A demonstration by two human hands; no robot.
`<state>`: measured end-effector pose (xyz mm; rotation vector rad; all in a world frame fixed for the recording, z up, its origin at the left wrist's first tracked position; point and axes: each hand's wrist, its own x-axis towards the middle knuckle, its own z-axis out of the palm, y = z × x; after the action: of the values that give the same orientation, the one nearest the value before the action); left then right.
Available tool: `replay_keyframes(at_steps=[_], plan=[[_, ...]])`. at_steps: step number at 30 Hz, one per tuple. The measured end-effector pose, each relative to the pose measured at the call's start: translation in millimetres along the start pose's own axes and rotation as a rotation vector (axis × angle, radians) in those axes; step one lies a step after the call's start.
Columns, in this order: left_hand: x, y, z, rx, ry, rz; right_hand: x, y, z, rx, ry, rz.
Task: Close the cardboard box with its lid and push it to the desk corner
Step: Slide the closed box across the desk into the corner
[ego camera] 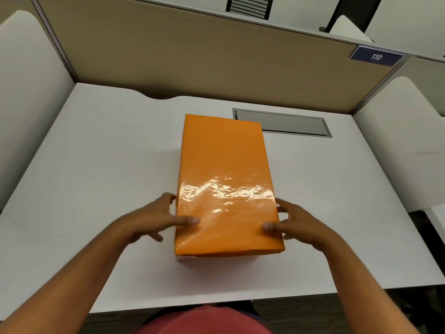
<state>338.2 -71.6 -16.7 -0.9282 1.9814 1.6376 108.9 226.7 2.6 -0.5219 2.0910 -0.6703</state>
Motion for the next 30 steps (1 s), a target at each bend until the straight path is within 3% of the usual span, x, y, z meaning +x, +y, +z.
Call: replay_keyframes(at_steps=[3, 5, 11, 15, 17, 19, 22, 27, 30], plan=[[20, 24, -4, -0.016, 0.288, 0.087, 18, -23, 3, 0.006, 0.171, -0.017], [30, 37, -5, 0.059, 0.388, 0.183, 28, -37, 7, -0.023, 0.229, -0.102], [44, 40, 1, 0.13, 0.459, 0.301, 39, -42, 17, -0.094, 0.262, -0.11], [58, 45, -6, 0.123, 0.415, 0.22, 43, -40, 11, -0.106, 0.204, -0.102], [70, 54, -11, 0.158, 0.478, 0.158, 53, -45, 0, -0.128, 0.192, -0.127], [82, 69, -14, 0.187, 0.626, 0.123, 70, -58, -13, -0.172, 0.241, -0.137], [106, 92, -17, 0.333, 0.768, 0.227, 109, -87, -30, -0.285, 0.4, -0.214], [147, 113, -27, 0.579, 0.738, 0.275, 172, -117, -39, -0.535, 0.455, -0.378], [161, 110, -31, 0.592, 0.748, 0.258, 193, -116, -38, -0.537, 0.466, -0.401]])
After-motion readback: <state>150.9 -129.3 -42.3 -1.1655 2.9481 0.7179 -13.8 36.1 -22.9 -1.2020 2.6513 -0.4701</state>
